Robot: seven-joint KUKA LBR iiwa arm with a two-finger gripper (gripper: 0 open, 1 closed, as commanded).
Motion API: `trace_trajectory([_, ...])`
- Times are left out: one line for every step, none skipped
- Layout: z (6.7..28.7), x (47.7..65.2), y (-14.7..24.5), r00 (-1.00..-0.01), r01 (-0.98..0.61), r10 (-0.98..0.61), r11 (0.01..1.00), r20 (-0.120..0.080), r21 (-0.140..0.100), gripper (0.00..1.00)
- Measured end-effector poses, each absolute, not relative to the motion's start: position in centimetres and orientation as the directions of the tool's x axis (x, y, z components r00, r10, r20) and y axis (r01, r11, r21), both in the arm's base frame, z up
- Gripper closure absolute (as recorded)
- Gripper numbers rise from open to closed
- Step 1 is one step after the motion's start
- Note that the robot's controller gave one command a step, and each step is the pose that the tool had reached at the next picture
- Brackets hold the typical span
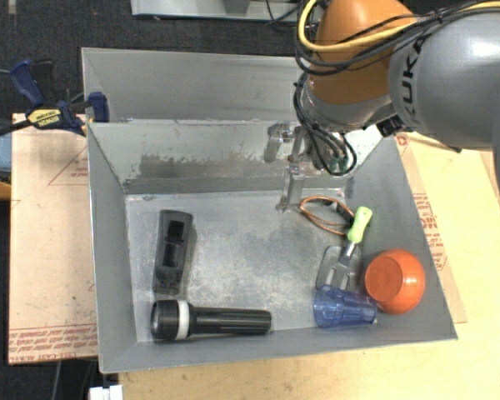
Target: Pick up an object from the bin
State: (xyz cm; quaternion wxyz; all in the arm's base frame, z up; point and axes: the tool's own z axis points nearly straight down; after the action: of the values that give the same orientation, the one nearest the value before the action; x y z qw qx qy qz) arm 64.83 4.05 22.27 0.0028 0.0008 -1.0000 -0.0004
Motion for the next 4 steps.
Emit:
trace_trajectory([22.8, 65.0, 4.0, -1.0, 0.0, 0.0, 1.0, -0.002, 0.001, 0.0])
trace_trajectory([10.5, 64.2, -4.7, -0.997, -0.075, -0.075, 0.997, -0.005, 0.001, 0.0])
trace_trajectory([15.9, 58.0, -6.5, -0.996, -0.091, -0.091, 0.996, -0.011, 0.004, 0.0])
trace_trajectory([9.9, 55.9, -13.8, -0.936, -0.351, -0.351, 0.936, -0.006, 0.013, 0.0])
